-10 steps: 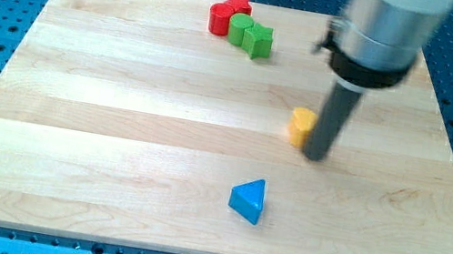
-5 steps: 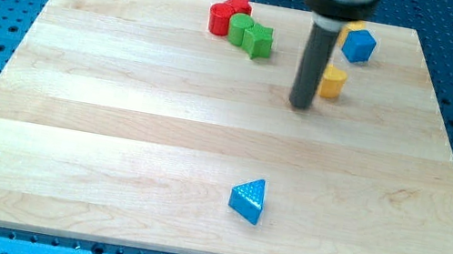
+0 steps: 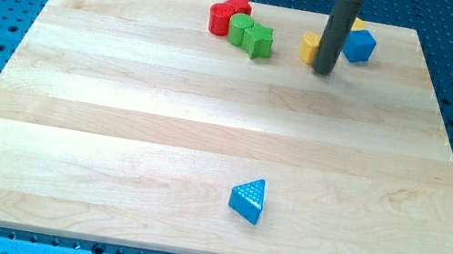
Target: Slide the heart close to the hexagon
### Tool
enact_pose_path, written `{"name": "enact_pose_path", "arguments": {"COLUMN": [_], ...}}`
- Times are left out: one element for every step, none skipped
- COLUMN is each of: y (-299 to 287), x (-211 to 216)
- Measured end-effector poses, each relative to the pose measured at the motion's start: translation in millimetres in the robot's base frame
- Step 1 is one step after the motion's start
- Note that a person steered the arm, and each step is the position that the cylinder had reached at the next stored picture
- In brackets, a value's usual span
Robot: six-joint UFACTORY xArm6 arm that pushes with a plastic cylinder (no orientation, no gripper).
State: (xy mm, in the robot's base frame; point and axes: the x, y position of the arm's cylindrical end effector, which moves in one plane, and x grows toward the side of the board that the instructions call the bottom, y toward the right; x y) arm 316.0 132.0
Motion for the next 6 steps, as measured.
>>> {"name": "enact_pose_path", "arguments": {"y": [-25.7, -32.6, -57.8, -23.3, 4.6, -2.3], "x": [25.1, -6.7, -23.2, -26.5, -24.5, 68.7]}}
